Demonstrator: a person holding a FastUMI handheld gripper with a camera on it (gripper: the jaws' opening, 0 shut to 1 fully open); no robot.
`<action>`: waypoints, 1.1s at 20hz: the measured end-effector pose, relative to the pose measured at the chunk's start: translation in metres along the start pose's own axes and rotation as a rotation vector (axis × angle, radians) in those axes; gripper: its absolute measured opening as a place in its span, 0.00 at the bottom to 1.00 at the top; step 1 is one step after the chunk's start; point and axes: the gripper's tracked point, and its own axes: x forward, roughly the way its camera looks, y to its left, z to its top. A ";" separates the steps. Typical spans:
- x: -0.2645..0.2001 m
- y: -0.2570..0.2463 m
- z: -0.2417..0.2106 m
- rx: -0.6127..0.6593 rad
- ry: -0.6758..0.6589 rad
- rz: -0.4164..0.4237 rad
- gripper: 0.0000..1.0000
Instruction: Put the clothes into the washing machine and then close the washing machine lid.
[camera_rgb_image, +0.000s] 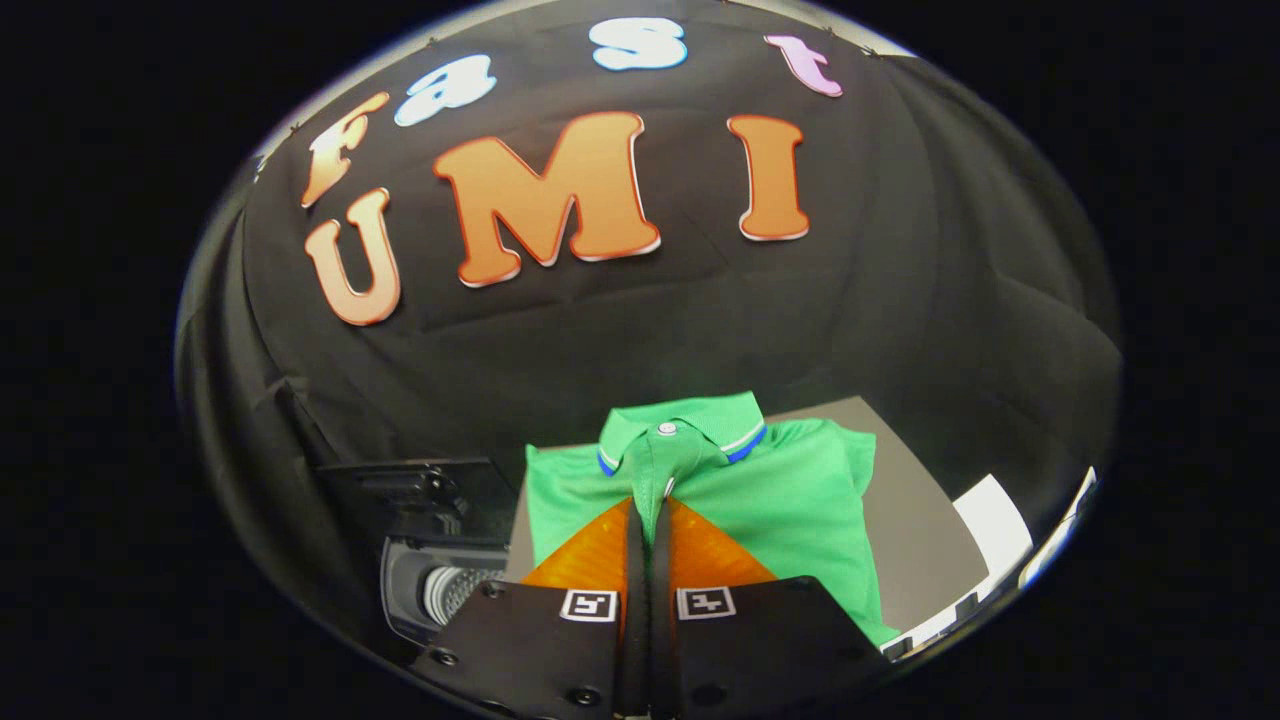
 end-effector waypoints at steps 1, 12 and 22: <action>-0.007 0.008 0.007 -0.005 -0.022 0.017 0.08; -0.086 0.086 0.089 -0.020 -0.274 0.200 0.08; -0.141 0.184 0.131 -0.177 -0.465 0.398 0.08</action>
